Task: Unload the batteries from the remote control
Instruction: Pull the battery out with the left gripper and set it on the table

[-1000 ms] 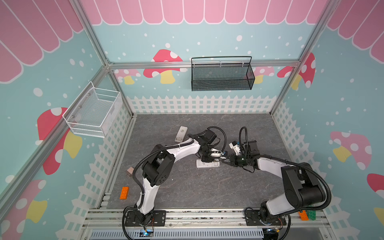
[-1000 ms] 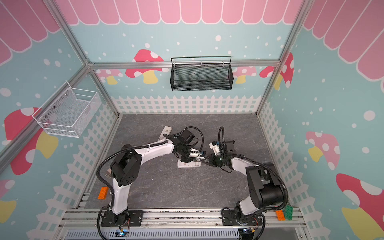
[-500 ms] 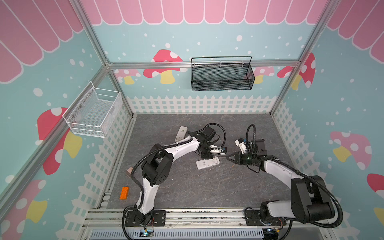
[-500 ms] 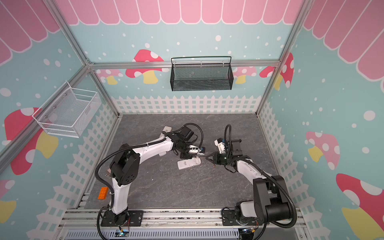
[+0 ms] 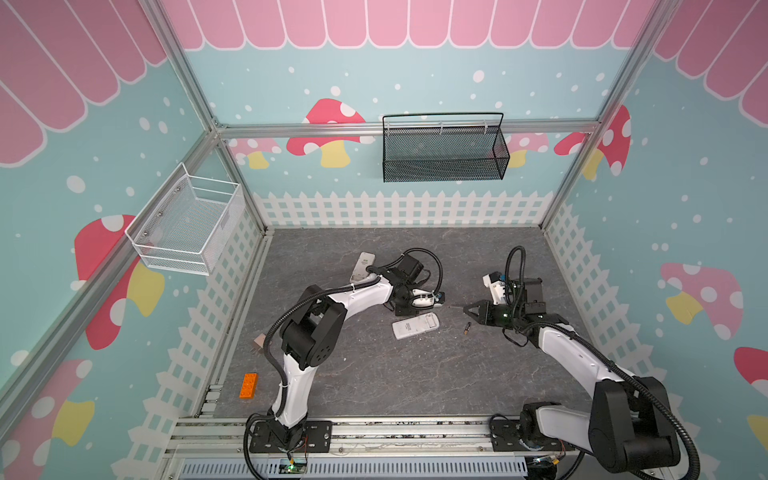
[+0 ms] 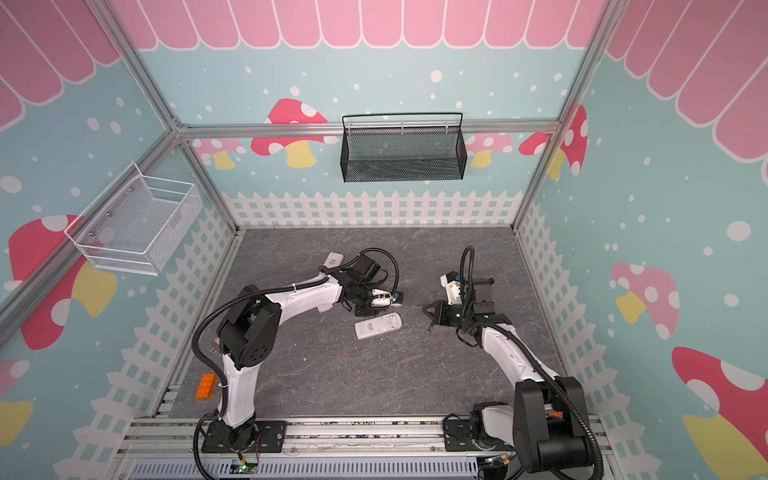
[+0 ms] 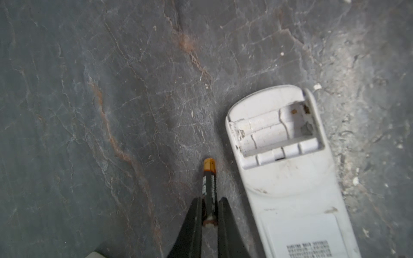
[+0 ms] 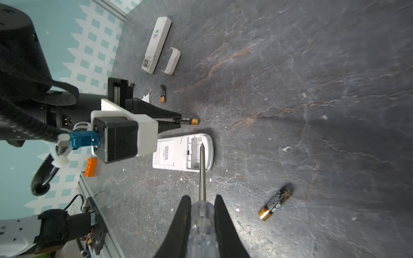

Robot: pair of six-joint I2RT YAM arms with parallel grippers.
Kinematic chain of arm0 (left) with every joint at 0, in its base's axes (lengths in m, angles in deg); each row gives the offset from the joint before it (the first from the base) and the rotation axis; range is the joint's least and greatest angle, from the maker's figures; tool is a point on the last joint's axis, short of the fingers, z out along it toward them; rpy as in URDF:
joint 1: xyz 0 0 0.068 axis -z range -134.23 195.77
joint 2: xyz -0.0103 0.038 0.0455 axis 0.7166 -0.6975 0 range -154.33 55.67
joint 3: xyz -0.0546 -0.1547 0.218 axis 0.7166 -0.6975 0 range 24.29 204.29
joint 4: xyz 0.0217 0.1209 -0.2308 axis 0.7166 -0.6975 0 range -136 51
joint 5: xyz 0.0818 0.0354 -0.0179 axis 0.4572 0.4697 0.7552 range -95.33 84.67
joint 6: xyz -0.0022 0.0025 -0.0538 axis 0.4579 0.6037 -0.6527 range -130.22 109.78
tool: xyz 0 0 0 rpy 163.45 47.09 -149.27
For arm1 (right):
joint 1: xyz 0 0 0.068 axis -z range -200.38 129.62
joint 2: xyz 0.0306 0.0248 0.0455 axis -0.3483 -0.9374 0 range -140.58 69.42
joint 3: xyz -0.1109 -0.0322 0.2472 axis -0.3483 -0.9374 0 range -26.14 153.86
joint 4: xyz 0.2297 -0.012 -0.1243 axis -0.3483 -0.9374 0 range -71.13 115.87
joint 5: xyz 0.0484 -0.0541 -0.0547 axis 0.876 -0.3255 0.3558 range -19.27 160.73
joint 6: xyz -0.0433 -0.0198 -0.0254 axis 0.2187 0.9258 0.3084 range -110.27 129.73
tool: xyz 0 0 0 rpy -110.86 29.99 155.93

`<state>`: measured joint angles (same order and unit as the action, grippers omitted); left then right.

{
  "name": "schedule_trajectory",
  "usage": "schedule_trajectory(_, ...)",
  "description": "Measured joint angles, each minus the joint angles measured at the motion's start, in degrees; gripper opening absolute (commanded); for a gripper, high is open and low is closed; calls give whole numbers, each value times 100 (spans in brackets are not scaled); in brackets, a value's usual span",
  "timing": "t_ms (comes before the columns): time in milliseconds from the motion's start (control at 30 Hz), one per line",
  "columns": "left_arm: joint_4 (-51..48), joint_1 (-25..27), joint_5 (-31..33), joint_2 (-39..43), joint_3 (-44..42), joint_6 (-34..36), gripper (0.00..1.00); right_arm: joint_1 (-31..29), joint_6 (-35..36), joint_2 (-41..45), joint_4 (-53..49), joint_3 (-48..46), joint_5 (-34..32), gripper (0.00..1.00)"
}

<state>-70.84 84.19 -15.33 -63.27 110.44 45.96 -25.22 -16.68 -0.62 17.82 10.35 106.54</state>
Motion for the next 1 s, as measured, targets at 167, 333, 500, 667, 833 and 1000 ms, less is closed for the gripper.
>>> schedule_trajectory(167, 105, -52, 149, 0, -278, -7, 25, 2, -61, 227, 282, -256, -393, 0)
schedule_trajectory(333, 181, -94, 245, 11, -332, -13, 34, 2, -129, 258, 638, -483, -841, 0)
schedule_trajectory(500, 170, -122, 343, 37, -319, -105, 45, 13, -111, 96, 1141, -503, -1421, 0)
schedule_trajectory(667, 153, -151, 584, 42, -26, -514, 64, 173, -157, -625, 1777, -503, -1537, 2)
schedule_trajectory(833, 334, -273, 994, 164, 343, -1261, 81, 260, -278, -1394, 2465, -422, -1222, 3)
schedule_trajectory(1000, 564, -546, 1338, 479, 535, -2288, 99, 243, -496, -1821, 3272, -337, -1078, 4)
